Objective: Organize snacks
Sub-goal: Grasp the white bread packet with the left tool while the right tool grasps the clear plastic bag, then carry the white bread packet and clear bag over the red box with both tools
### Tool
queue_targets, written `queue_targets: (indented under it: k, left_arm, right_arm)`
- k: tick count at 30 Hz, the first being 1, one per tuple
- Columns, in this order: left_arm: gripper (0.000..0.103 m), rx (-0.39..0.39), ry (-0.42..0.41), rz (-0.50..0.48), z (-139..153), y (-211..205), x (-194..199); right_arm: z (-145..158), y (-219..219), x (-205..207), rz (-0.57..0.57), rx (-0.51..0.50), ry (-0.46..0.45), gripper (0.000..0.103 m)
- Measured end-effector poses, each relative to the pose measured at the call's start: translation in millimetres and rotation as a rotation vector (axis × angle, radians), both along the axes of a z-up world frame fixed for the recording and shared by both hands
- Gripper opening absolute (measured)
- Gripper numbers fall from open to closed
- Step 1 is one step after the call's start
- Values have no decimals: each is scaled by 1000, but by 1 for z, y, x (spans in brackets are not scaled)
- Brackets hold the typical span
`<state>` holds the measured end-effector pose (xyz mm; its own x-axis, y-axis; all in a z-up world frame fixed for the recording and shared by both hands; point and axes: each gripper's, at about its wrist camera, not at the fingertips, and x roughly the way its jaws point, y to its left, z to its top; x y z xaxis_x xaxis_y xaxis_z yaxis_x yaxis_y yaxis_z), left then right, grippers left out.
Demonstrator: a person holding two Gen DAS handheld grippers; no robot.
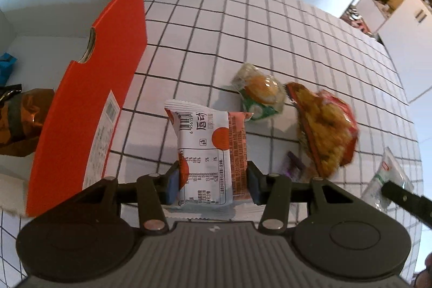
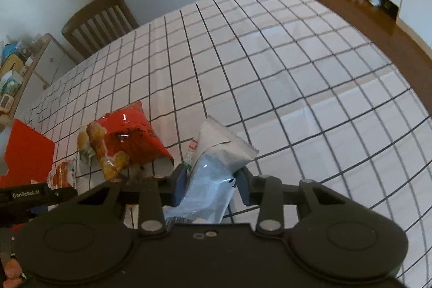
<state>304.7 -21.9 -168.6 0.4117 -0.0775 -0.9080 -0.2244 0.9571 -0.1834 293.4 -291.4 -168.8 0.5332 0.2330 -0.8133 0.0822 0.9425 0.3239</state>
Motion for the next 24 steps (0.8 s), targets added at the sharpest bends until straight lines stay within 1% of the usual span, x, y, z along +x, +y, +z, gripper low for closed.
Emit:
queue_targets:
  k: [1, 3, 7, 10, 14, 24]
  left_arm:
    - [48, -1, -8, -9, 3, -2, -4]
    - [48, -5, -21, -25, 9, -4, -11]
    - [48, -23, -37, -43, 21, -7, -27]
    - [48, -27, -49, -64, 30, -7, -39]
    - [48, -34, -64, -85, 43, -6, -56]
    - [48, -35, -114, -113, 77, 14, -89]
  right_arm:
    - [6, -3, -5, 14, 1, -20, 36]
    - [8, -4, -8, 18, 1, -28, 36]
    - [22, -9, -20, 40, 9, -64, 35]
    - [35, -12, -31, 67, 0, -99, 35]
    - [52, -13, -45, 115, 3, -124, 35]
    - [95, 21, -80, 291, -31, -192, 35]
